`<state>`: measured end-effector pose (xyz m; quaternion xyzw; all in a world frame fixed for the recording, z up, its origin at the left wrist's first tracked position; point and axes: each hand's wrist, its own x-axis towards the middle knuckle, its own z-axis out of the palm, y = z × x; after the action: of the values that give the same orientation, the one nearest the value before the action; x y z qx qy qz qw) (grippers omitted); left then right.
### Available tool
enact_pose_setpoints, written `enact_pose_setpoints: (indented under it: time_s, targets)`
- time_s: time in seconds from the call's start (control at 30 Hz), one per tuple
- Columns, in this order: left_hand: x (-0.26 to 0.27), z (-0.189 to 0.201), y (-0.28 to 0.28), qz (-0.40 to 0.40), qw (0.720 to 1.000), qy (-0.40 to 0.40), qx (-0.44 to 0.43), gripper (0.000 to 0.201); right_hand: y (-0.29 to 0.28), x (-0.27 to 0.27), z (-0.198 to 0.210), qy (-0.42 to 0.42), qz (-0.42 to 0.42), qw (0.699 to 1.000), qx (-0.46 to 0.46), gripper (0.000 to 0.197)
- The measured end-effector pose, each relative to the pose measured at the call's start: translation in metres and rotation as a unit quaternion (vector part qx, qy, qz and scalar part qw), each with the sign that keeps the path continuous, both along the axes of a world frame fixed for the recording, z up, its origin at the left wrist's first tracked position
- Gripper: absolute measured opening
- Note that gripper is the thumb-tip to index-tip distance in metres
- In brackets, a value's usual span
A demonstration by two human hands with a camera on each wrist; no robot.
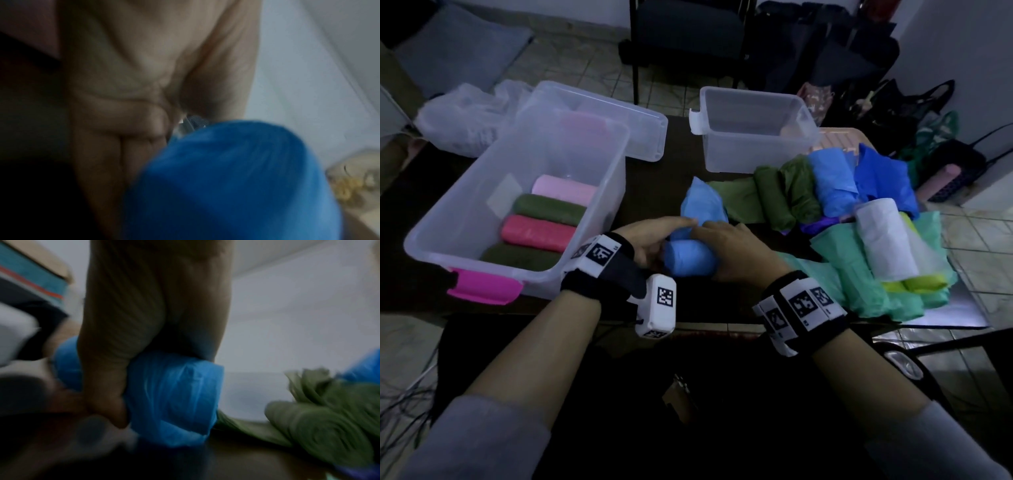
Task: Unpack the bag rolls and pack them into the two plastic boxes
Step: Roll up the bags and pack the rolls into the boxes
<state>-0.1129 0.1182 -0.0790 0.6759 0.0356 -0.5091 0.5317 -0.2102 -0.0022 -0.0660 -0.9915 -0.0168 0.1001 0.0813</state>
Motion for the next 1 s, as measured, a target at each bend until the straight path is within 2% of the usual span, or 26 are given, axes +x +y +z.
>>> enact_pose_setpoints:
  time_s: [0.13, 0.33, 0.4, 0.43, 0.5, 0.53, 0.6, 0.67, 0.73, 0.8, 0.83, 0.9, 0.97, 1.0]
  targets:
    - [0.004, 0.004, -0.008, 0.09, 0.989, -0.109, -0.043, 0.031, 0.007, -0.008, -0.002, -0.004, 0.046, 0.998, -0.047, 0.052]
    - [0.011, 0.012, -0.017, 0.168, 0.96, -0.183, -0.127, 0.02, 0.009, -0.009, -0.006, 0.008, 0.046, 0.998, -0.038, 0.056]
    - [0.015, 0.011, -0.019, 0.2, 0.946, -0.229, -0.111, 0.024, 0.009, -0.006, -0.008, 0.03, 0.032, 0.999, -0.022, 0.058]
    - [0.019, 0.01, -0.019, 0.194, 0.94, -0.275, -0.064, 0.032, 0.009, -0.005, -0.008, 0.047, 0.023, 0.999, -0.008, 0.059]
    - [0.024, 0.006, -0.017, 0.115, 0.924, -0.355, 0.085, 0.054, 0.008, -0.002, -0.008, 0.085, 0.005, 0.996, 0.024, 0.062]
    - [0.025, 0.004, -0.016, 0.061, 0.919, -0.359, 0.153, 0.065, 0.007, -0.001, -0.008, 0.104, -0.002, 0.994, 0.038, 0.064]
    - [0.024, 0.001, -0.015, -0.016, 0.917, -0.326, 0.231, 0.08, 0.007, 0.001, -0.006, 0.124, -0.007, 0.991, 0.048, 0.066]
    - [0.02, 0.0, -0.016, -0.068, 0.888, -0.36, 0.277, 0.078, 0.008, 0.001, -0.005, 0.121, 0.0, 0.992, 0.03, 0.063]
    - [0.018, -0.002, -0.017, -0.109, 0.824, -0.487, 0.267, 0.057, 0.01, 0.001, -0.007, 0.115, 0.006, 0.993, 0.012, 0.062]
    - [0.016, -0.004, -0.02, -0.174, 0.763, -0.599, 0.169, 0.039, 0.011, 0.0, -0.01, 0.112, 0.008, 0.994, 0.002, 0.061]
    - [0.015, -0.006, -0.021, -0.222, 0.747, -0.615, 0.122, 0.037, 0.011, 0.0, -0.01, 0.114, 0.009, 0.993, -0.001, 0.061]
    - [0.013, -0.013, -0.023, -0.317, 0.75, -0.576, 0.076, 0.04, 0.011, 0.0, -0.011, 0.123, 0.007, 0.992, -0.003, 0.06]
    - [0.015, -0.022, -0.023, -0.399, 0.753, -0.513, 0.101, 0.045, 0.012, 0.001, -0.011, 0.133, 0.003, 0.991, 0.009, 0.06]
    - [0.017, -0.025, -0.022, -0.434, 0.746, -0.49, 0.125, 0.048, 0.013, 0.001, -0.01, 0.135, 0.004, 0.991, 0.014, 0.059]
